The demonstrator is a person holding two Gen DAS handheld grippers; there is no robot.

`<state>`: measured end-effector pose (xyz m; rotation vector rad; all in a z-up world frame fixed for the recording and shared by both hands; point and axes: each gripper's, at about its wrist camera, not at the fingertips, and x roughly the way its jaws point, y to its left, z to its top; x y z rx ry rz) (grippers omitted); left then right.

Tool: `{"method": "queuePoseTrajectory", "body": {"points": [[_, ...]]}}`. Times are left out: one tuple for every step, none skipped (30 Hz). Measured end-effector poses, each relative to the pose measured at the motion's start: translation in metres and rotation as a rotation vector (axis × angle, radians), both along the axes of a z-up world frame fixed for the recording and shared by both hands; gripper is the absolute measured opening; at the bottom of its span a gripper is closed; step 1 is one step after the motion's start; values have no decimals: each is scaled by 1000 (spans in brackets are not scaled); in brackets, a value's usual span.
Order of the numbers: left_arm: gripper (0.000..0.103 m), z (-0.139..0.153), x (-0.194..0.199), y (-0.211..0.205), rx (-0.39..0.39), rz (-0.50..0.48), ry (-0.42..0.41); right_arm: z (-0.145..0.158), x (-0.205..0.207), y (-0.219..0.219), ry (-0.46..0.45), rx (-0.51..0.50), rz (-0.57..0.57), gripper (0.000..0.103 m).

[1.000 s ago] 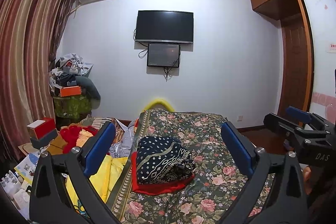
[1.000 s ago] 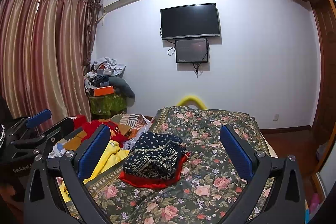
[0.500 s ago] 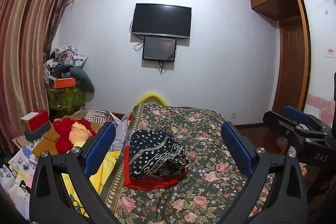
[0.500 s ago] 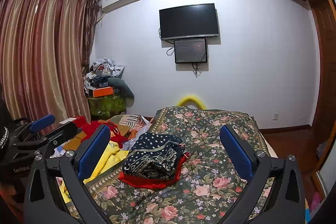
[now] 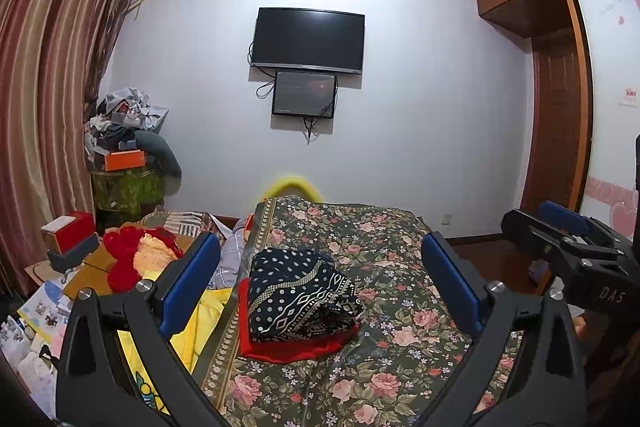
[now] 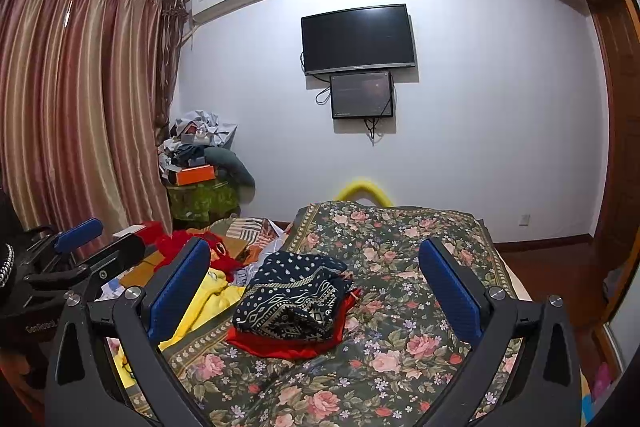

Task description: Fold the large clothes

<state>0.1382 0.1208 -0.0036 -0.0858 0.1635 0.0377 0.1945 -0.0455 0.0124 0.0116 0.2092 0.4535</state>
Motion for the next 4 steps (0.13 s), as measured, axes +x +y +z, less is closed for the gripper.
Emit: {"method": "queuePoseTrajectory", "body": {"points": [[101,-1,1,1,-4,-1,4,0,1,0,3,1,0,103],[101,-1,1,2,-7,1,8,-1,1,1,6,4,-1,103],[101,-2,2,3,-9,4,12,-1,2,2,9,7,-2,103],[101,-2,2,4,-10,9,15,-1,3,2,11,7,-4,103]]}}
